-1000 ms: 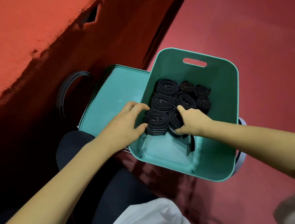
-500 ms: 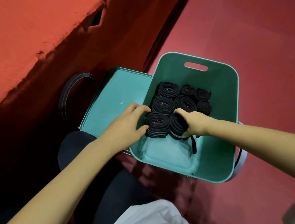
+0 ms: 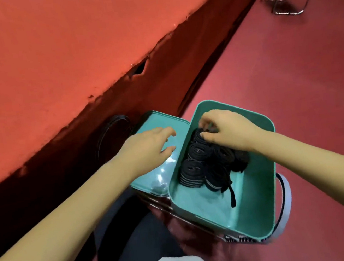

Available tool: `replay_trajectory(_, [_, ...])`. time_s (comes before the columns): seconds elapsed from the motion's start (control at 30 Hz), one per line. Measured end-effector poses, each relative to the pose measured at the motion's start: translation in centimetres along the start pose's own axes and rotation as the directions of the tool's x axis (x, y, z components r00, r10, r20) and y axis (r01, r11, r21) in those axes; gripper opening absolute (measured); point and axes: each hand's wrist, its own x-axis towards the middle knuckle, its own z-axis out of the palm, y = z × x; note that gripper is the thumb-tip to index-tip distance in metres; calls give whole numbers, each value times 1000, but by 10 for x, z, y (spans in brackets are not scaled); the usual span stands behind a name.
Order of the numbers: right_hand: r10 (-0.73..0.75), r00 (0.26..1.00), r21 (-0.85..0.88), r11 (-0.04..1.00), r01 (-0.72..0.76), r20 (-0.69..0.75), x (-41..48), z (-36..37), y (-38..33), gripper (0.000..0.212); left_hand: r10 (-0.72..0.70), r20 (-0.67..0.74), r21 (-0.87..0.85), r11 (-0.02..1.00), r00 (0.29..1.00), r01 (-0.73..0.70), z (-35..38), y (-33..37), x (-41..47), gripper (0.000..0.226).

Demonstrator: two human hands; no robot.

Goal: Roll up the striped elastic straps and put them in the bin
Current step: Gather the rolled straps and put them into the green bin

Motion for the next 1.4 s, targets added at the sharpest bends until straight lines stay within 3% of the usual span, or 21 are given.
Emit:
replay_trajectory(0.17, [-255, 964, -136, 960, 243, -74, 30, -32, -72, 30, -59, -132, 225, 970, 989, 88, -73, -44, -40, 36])
replay_trajectory(0.33, [-434, 899, -220, 883, 415, -47, 65, -41, -171, 31, -262, -210, 296, 901, 942, 317, -109, -94, -122, 38])
replay_trajectory(0.6, [-726, 687, -253, 661, 706, 20, 82, -1, -379, 37, -610, -302, 329, 654, 732, 681, -138, -165, -304, 36])
replay_trajectory(0.93, [-870, 485, -122, 474, 872, 90, 41, 65, -557, 37, -853, -297, 298, 344, 429, 890, -114, -183, -494, 37])
replay_trajectory(1.07, [-893, 437, -140, 421, 896, 113, 35, 83, -601, 37, -899, -293, 220, 269, 327, 938, -103, -199, -544, 35])
replay_trajectory(1.17, [-885, 446, -147, 428, 892, 129, 43, 93, -629, 35, -917, -270, 191, 248, 293, 950, -99, -222, -557, 35])
replay_trajectory(1.4, [-863, 476, -161, 452, 877, 169, 77, 117, -673, 35, -912, -287, 126, 268, 294, 955, -104, -287, -547, 31])
